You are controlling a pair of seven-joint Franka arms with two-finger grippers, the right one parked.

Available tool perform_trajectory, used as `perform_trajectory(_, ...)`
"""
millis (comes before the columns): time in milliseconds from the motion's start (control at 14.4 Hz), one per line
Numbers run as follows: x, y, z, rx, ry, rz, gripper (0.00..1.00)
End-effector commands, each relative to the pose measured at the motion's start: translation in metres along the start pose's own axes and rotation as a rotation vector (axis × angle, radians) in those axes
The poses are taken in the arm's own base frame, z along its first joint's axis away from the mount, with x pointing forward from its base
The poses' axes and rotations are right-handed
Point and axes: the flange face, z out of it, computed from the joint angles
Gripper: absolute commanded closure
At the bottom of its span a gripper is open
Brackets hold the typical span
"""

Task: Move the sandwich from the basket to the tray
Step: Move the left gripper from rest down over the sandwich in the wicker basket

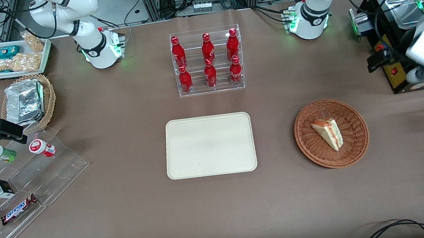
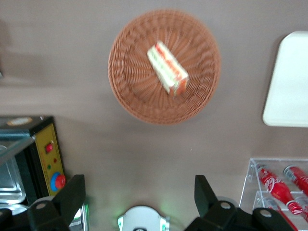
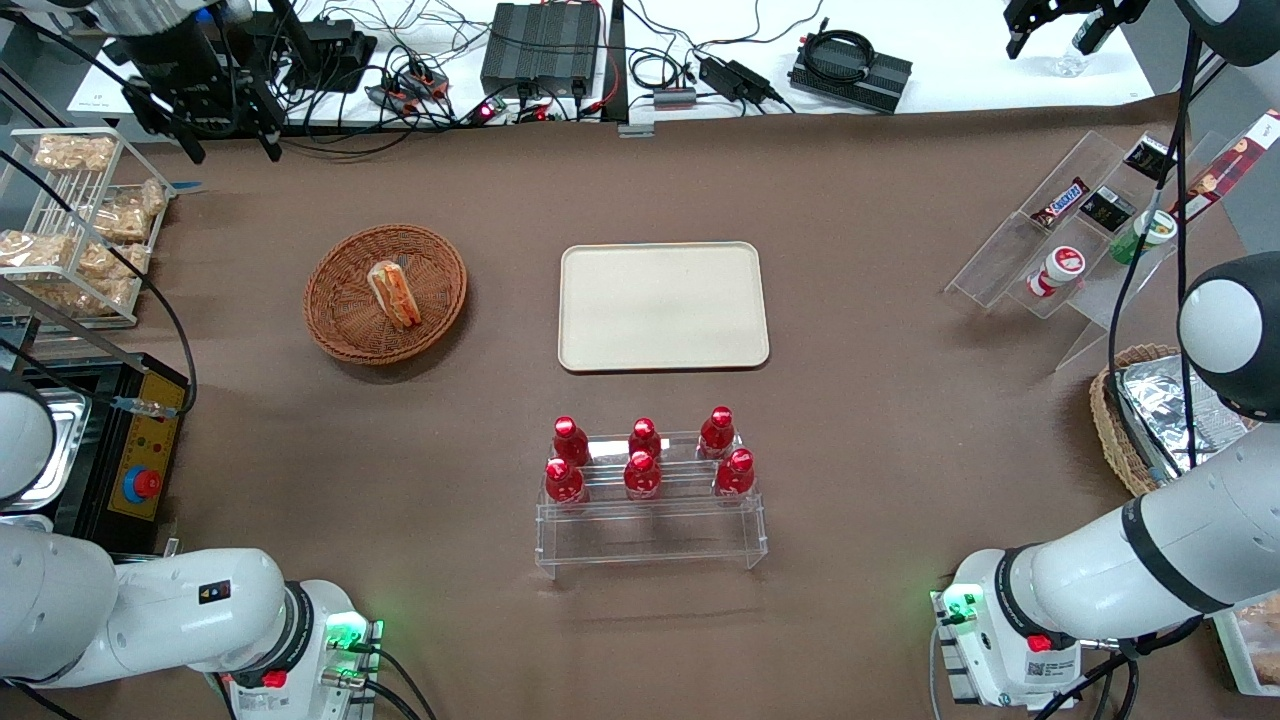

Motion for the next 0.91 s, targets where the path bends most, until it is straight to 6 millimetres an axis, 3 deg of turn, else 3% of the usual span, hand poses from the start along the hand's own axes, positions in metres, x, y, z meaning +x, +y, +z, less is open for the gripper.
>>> perform_trajectory(0,0.032,-0.011,0.054,-0.016,-0.136,-0.046,0.0)
perform_trajectory(278,0.049,-0.007,0.123,-0.016,-0.078,-0.213,0.0)
perform_trajectory(627,0.053,-0.003,0.23,-0.053,0.071,-0.373,0.0)
perform_trajectory(835,0.062,-0.001,0.248,-0.08,0.108,-0.507,0.0)
